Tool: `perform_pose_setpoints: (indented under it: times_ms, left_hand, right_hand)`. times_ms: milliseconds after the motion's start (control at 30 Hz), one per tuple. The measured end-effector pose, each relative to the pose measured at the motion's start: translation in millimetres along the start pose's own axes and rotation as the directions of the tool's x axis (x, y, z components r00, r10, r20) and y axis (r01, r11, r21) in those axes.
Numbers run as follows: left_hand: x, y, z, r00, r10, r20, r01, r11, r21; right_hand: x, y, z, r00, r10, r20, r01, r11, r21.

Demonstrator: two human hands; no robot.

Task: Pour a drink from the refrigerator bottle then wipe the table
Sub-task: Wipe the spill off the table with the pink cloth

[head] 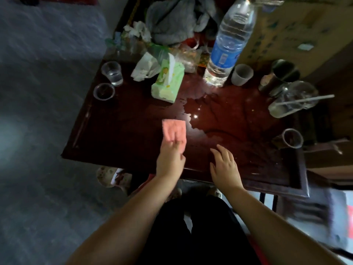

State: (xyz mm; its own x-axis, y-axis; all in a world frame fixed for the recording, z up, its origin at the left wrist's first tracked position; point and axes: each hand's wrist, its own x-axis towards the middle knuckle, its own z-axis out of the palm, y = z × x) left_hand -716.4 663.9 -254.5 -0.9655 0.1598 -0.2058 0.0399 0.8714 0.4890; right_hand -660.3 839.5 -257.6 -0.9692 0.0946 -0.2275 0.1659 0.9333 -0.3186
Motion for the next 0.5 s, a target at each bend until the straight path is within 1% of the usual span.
perform_pose_setpoints:
  times_ms: [67, 167, 200, 233, 300, 333, 367, 400, 433, 467, 500]
  left_hand:
    - [0, 24, 12, 0.997, 0.057, 0.048, -0.059, 0.998, 0.036]
    - [7, 39, 11, 0.989, 0.108, 0.098, -0.117, 0.99, 0.083]
    - [11, 39, 8, 0.989, 0.129, 0.076, -0.137, 0.984, 0.113]
    - [16, 37, 5, 0.983, 0.182, 0.029, -0.184, 0.968, 0.173]
    - [24, 29, 4, 0.942, 0.334, -0.018, -0.312, 0.897, 0.314]
    - [27, 26, 6, 0.911, 0.411, 0.031, -0.391, 0.84, 0.376]
    - [29, 24, 10, 0.876, 0.466, 0.123, -0.47, 0.771, 0.43]
    - [31, 19, 17, 0.859, 0.465, 0.213, -0.509, 0.735, 0.448]
    - [32, 15, 25, 0.875, 0.406, 0.263, -0.483, 0.767, 0.422]
    - [34, 11, 30, 0.903, 0.337, 0.267, -0.421, 0.816, 0.396]
    - [34, 9, 34, 0.921, 0.306, 0.242, -0.381, 0.842, 0.382]
  right_hand:
    - [-6, 14, -2, 0.998, 0.054, -0.017, -0.054, 0.999, 0.0]
    - [-13, 31, -5, 0.994, 0.085, -0.061, -0.085, 0.996, 0.012]
    - [-14, 35, -6, 0.991, 0.096, -0.088, -0.095, 0.995, 0.019]
    - [-15, 39, -7, 0.987, 0.113, -0.117, -0.112, 0.993, 0.023]
    - [-16, 45, -5, 0.971, 0.173, -0.167, -0.17, 0.985, 0.027]
    - [-17, 46, -4, 0.96, 0.213, -0.183, -0.209, 0.977, 0.037]
    - [-17, 48, -2, 0.949, 0.252, -0.189, -0.247, 0.968, 0.05]
    - [-17, 48, 1, 0.941, 0.285, -0.183, -0.278, 0.959, 0.061]
    - [-17, 48, 4, 0.936, 0.307, -0.173, -0.299, 0.952, 0.067]
    - [-17, 49, 7, 0.933, 0.317, -0.169, -0.309, 0.948, 0.073]
    - [-17, 50, 9, 0.932, 0.319, -0.174, -0.31, 0.948, 0.077]
